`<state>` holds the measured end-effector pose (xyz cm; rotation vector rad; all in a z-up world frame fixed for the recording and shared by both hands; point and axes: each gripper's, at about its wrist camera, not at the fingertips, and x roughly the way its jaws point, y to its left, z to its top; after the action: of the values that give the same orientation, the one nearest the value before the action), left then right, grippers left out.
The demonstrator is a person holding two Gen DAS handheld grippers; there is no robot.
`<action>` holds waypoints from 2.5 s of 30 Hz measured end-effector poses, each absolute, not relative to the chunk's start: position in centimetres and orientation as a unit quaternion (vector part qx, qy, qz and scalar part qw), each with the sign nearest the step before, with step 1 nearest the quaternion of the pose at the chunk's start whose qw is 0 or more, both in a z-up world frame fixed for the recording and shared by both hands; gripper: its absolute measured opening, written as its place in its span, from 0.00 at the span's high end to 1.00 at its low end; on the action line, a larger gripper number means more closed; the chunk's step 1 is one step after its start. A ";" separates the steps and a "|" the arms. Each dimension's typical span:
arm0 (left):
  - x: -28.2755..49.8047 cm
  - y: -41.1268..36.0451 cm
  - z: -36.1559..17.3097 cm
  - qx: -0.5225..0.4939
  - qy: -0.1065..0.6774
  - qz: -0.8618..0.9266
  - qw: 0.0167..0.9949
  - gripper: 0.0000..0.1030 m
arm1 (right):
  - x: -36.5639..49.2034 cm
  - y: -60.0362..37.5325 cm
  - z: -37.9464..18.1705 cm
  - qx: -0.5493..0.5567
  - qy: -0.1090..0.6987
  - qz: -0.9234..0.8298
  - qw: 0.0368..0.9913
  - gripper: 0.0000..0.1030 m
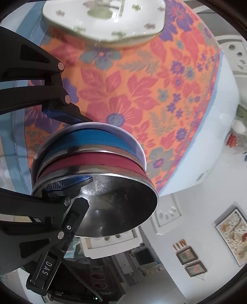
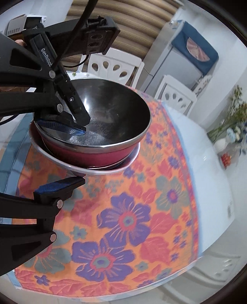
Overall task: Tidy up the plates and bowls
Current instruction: 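Carry the nested bowls with both grippers and lower them onto the plate stack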
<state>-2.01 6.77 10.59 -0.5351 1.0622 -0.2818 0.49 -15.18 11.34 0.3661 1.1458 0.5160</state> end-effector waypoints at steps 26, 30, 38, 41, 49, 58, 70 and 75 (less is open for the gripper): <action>-7.1 28.2 17.0 -0.249 0.420 -0.086 0.869 0.54 | -2.0 7.3 15.9 0.120 0.507 0.315 0.793 0.56; -7.5 29.6 14.7 -0.262 0.442 -0.084 0.854 0.54 | -2.2 8.9 13.8 0.117 0.537 0.300 0.780 0.56; -6.7 31.0 11.9 -0.263 0.472 -0.099 0.836 0.54 | -2.1 9.7 11.4 0.127 0.566 0.276 0.766 0.56; -6.2 31.2 11.2 -0.259 0.479 -0.107 0.832 0.54 | -1.9 9.8 11.0 0.128 0.572 0.267 0.765 0.55; -5.3 31.7 9.7 -0.259 0.498 -0.116 0.819 0.54 | -1.7 10.2 9.7 0.133 0.587 0.246 0.760 0.55; -4.9 32.7 9.0 -0.266 0.503 -0.116 0.814 0.54 | -1.3 10.9 9.5 0.133 0.592 0.240 0.758 0.55; -4.7 34.7 10.2 -0.282 0.489 -0.124 0.816 0.54 | -1.2 9.9 10.1 0.176 0.586 0.239 0.754 0.55; -4.8 35.4 11.9 -0.267 0.473 -0.137 0.828 0.52 | -2.0 9.8 11.3 0.174 0.572 0.226 0.769 0.54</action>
<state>-4.75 35.36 11.94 -0.5659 1.0046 -0.2915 -1.98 9.80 11.29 0.3774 1.2400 0.4909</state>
